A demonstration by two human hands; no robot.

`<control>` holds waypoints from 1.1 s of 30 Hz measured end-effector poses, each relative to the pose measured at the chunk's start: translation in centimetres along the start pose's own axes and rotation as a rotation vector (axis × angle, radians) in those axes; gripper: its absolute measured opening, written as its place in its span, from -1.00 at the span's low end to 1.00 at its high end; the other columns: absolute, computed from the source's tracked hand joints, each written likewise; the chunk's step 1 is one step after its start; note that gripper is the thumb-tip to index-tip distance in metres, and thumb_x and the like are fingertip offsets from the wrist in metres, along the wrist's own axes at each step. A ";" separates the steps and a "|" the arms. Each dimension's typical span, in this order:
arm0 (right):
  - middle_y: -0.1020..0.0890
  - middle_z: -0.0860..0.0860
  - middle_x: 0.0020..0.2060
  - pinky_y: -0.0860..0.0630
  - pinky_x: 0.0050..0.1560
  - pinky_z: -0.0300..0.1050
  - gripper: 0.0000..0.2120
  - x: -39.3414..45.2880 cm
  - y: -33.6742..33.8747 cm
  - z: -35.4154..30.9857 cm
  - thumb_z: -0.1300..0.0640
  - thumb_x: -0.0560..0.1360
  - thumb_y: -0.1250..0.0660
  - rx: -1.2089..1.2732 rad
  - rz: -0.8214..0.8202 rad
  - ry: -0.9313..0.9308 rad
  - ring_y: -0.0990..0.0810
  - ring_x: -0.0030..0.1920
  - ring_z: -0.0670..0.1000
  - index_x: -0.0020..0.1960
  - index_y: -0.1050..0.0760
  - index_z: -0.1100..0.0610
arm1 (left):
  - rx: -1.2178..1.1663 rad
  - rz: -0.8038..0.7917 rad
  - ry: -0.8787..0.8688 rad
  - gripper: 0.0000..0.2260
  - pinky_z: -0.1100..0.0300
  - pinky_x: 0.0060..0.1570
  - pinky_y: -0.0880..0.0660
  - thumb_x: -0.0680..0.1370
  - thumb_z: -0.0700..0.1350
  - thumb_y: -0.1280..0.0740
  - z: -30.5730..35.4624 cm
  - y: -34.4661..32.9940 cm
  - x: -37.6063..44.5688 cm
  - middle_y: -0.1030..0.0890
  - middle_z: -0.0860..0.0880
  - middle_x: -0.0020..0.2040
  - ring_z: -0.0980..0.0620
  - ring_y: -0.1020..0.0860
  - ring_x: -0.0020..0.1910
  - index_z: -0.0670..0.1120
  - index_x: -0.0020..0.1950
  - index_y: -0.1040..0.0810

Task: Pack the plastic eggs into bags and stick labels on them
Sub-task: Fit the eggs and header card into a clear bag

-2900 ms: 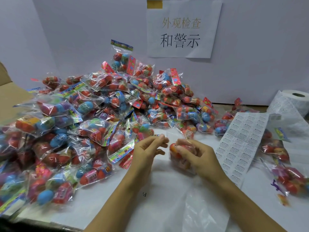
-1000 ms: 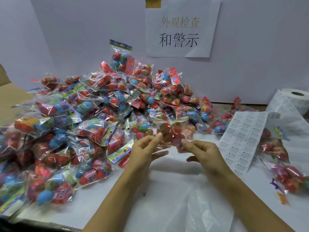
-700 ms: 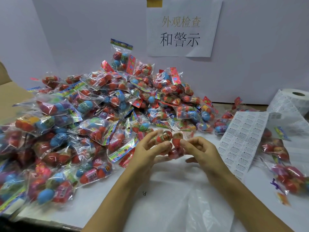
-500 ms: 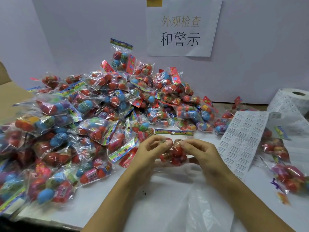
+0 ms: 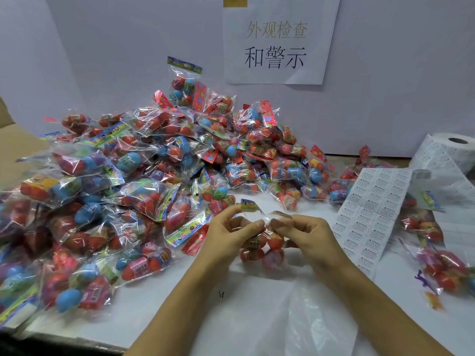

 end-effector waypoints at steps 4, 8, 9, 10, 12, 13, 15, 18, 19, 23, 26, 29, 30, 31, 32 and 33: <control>-0.75 -0.08 -0.04 -0.60 -0.12 -0.13 -0.52 0.0 0.4 0.1 -0.24 0.26 -0.49 0.014 0.040 -0.030 -0.72 0.01 -0.09 0.09 -0.69 -0.01 | 0.106 0.239 0.000 -0.55 0.33 -0.29 -0.56 0.52 -0.13 -0.53 0.0 2.3 0.1 -0.73 -0.04 -0.06 0.09 -0.72 -0.22 0.04 0.34 -0.44; -0.75 -0.13 -0.05 -0.59 -0.12 -0.12 -0.40 0.0 1.4 0.3 -0.34 0.18 -0.45 0.033 0.119 -0.070 -0.72 0.00 -0.12 0.09 -0.65 -0.01 | 0.398 0.187 -0.129 -0.29 0.40 0.06 -0.49 0.43 0.18 -0.53 1.2 1.9 -0.2 -0.53 0.24 0.33 0.35 -0.54 0.24 0.36 0.50 -0.27; -0.74 -0.14 -0.06 -0.61 -0.13 -0.12 -0.39 0.1 1.5 0.4 -0.35 0.17 -0.45 0.031 0.130 -0.073 -0.71 0.00 -0.13 0.08 -0.65 -0.01 | 0.492 0.165 -0.186 -0.29 0.38 0.20 -0.42 0.45 0.17 -0.53 1.6 1.5 -0.3 -0.42 0.33 0.39 0.42 -0.42 0.34 0.44 0.49 -0.24; -0.74 -0.15 -0.07 -0.62 -0.12 -0.12 -0.40 0.1 1.6 0.5 -0.35 0.17 -0.45 0.032 0.138 -0.077 -0.71 0.00 -0.13 0.07 -0.65 -0.01 | 0.592 0.152 -0.241 -0.29 0.32 0.33 -0.35 0.47 0.12 -0.54 2.0 1.1 -0.4 -0.32 0.36 0.48 0.41 -0.30 0.45 0.48 0.47 -0.22; -0.74 -0.13 -0.08 -0.64 -0.13 -0.12 -0.43 0.1 1.6 0.7 -0.33 0.17 -0.46 0.037 0.141 -0.082 -0.71 -0.01 -0.12 0.05 -0.66 0.00 | 0.737 0.149 -0.313 -0.33 0.21 0.48 -0.21 0.50 0.02 -0.54 2.4 0.5 -0.5 -0.13 0.21 0.63 0.24 -0.10 0.61 0.40 0.46 -0.29; -0.75 -0.12 -0.08 -0.63 -0.14 -0.13 -0.44 0.1 1.6 0.7 -0.32 0.18 -0.46 0.038 0.141 -0.082 -0.72 -0.01 -0.12 0.04 -0.67 0.01 | 0.766 0.142 -0.345 -0.42 0.27 0.49 -0.19 0.51 -0.03 -0.54 2.7 0.3 -0.6 -0.11 0.13 0.66 0.19 -0.06 0.63 0.32 0.43 -0.39; -0.75 -0.11 -0.08 -0.61 -0.18 -0.15 -0.47 0.1 1.5 0.7 -0.31 0.20 -0.46 0.038 0.140 -0.079 -0.72 -0.02 -0.11 0.02 -0.67 0.01 | 0.772 0.108 -0.448 -0.66 0.40 0.41 -0.25 0.52 -0.12 -0.53 3.4 -0.7 -1.2 -0.35 0.01 0.57 0.08 -0.20 0.61 0.13 0.25 -0.62; -0.75 -0.08 -0.10 -0.59 -0.20 -0.15 -0.46 0.1 1.8 0.7 -0.32 0.18 -0.47 0.055 0.172 -0.075 -0.72 -0.05 -0.11 -0.01 -0.68 0.02 | 0.787 -0.002 -0.598 -0.90 0.11 0.01 -0.58 0.52 -0.14 -0.49 4.1 -3.1 -2.4 -0.70 -0.06 0.02 0.02 -0.65 0.04 -0.17 -0.08 -0.69; -0.75 -0.07 -0.11 -0.59 -0.20 -0.15 -0.47 0.2 2.0 0.7 -0.31 0.19 -0.46 0.063 0.190 -0.071 -0.72 -0.05 -0.11 -0.01 -0.68 0.03 | 0.803 -0.061 -0.613 -0.88 0.10 -0.14 -0.56 0.52 -0.14 -0.48 3.8 -4.0 -2.7 -0.67 -0.05 -0.13 0.03 -0.62 -0.16 -0.19 -0.12 -0.67; -0.75 -0.05 -0.10 -0.59 -0.18 -0.16 -0.69 0.5 3.2 0.7 -0.14 0.48 -0.43 0.069 0.243 -0.065 -0.72 -0.02 -0.08 0.03 -0.67 0.09 | 0.870 -0.366 -0.448 -0.71 0.14 -0.06 -0.57 0.53 0.08 -0.50 1.0 -7.5 -3.8 -0.61 -0.01 -0.01 0.08 -0.59 -0.11 -0.14 0.04 -0.66; -0.75 -0.02 -0.11 -0.59 -0.17 -0.15 -0.70 0.6 3.7 0.6 -0.10 0.55 -0.37 0.062 0.256 -0.066 -0.73 -0.03 -0.06 -0.01 -0.67 0.13 | 1.054 -0.523 -0.402 -0.50 0.35 0.30 -0.38 0.47 0.28 -0.46 -1.5 -8.7 -4.5 -0.41 0.11 0.33 0.21 -0.36 0.33 -0.03 0.24 -0.62; -0.75 -0.05 -0.12 -0.60 -0.09 -0.11 -0.69 0.8 3.9 0.6 -0.10 0.63 -0.26 -0.034 0.217 -0.091 -0.72 -0.01 -0.05 0.01 -0.67 0.09 | 1.051 -0.573 -0.352 -0.53 0.23 0.36 -0.35 0.50 0.24 -0.45 -2.0 -8.6 -4.1 -0.45 0.13 0.35 0.19 -0.31 0.37 -0.04 0.27 -0.64; -0.75 -0.05 -0.11 -0.61 -0.02 -0.08 -0.66 0.9 3.9 0.5 -0.11 0.65 -0.21 -0.095 0.196 -0.098 -0.72 0.00 -0.05 0.02 -0.67 0.08 | 1.011 -0.565 -0.325 -0.58 0.23 0.33 -0.37 0.51 0.19 -0.48 -1.9 -8.3 -3.7 -0.50 0.12 0.32 0.18 -0.36 0.33 -0.05 0.24 -0.67; -0.75 -0.06 -0.10 -0.59 0.05 -0.07 -0.63 0.9 3.9 0.4 -0.12 0.67 -0.16 -0.176 0.174 -0.095 -0.71 0.02 -0.06 0.03 -0.66 0.06 | 0.971 -0.555 -0.304 -0.65 0.23 0.29 -0.39 0.52 0.12 -0.50 -1.7 -8.1 -3.4 -0.55 0.11 0.27 0.18 -0.41 0.27 -0.07 0.18 -0.70; -0.74 -0.08 -0.09 -0.57 0.09 -0.09 -0.60 0.9 3.8 0.2 -0.14 0.68 -0.12 -0.275 0.149 -0.079 -0.69 0.03 -0.09 0.04 -0.66 0.04 | 0.924 -0.543 -0.289 -0.73 0.22 0.24 -0.42 0.51 0.04 -0.53 -1.6 -7.9 -3.0 -0.60 0.08 0.20 0.17 -0.47 0.21 -0.09 0.11 -0.71; -0.74 -0.12 -0.10 -0.53 0.08 -0.16 -0.58 0.9 3.6 -0.1 -0.16 0.68 -0.08 -0.387 0.119 -0.051 -0.67 0.02 -0.14 0.03 -0.66 0.01 | 0.857 -0.527 -0.253 -0.81 0.20 0.19 -0.46 0.49 -0.05 -0.55 -1.6 -7.6 -2.7 -0.63 0.06 0.11 0.14 -0.52 0.13 -0.10 0.04 -0.71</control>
Point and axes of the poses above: each hand's wrist, its own x-axis towards the middle knuckle, its own y-axis out of the back of the hand, z = x × y, the point moved 10 cm from there along x, towards the middle knuckle
